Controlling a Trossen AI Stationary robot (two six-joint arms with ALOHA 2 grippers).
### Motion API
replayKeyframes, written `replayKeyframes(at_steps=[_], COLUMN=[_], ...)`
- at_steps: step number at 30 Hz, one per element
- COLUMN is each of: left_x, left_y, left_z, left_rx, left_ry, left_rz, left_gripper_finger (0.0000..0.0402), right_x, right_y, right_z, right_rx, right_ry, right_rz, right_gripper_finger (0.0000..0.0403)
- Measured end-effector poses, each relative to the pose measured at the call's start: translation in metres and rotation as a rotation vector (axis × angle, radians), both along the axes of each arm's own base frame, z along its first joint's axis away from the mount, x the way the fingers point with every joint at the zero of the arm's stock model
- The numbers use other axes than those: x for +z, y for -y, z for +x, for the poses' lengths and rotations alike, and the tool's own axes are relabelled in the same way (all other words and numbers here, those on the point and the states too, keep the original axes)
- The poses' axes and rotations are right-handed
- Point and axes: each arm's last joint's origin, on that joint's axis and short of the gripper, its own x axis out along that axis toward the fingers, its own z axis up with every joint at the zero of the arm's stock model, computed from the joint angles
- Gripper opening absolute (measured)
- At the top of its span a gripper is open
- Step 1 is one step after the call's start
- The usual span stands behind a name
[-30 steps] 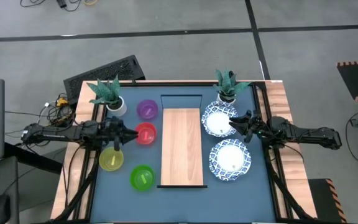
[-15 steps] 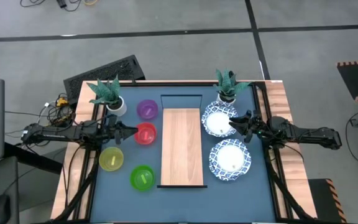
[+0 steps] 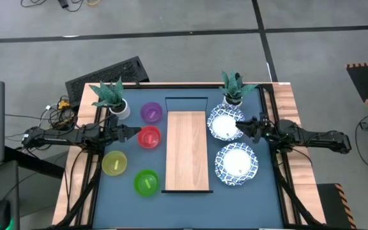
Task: Place and stack bowls onto a shelf
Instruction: Put the white patterned bowl on the shelf
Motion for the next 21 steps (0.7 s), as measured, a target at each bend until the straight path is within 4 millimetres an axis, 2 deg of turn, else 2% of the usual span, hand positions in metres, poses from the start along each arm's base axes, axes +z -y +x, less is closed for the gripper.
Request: replayKeyframes(at_steps=[5,9,13,17,21], left_x=[0.0,0.004,0.015,0.043,0.073], left_y=[0.0,0.0,-0.001,-0.001,-0.001], left_z=[0.0,0.0,-0.001,-0.006,-0.014], left_rx=[-0.007,0.019,0.021,0.023,0.004], left_ry=[0.002,0.079,0.172,0.351,0.45], left_rz=[-0.007,-0.116,-0.151,-0.143,-0.03], left_gripper_finger=[0.0119,0.0119,0.0119,0.0119,0.0119], right_x=[0.008,0.038,0.066,0.091,0.111], right_y=[-0.001,-0.001,-0.002,-0.001,0.001], right_z=[-0.001,-0.008,-0.017,-0.02,-0.014], right_rx=[0.011,0.008,-0.016,-0.055,-0.096], right_ry=[0.048,0.187,0.209,0.105,-0.092], right_rz=[0.037,-0.028,-0.152,-0.311,-0.43], right_gripper_finger=[0.0178,0.0178,0.0178,0.0178,0.0178])
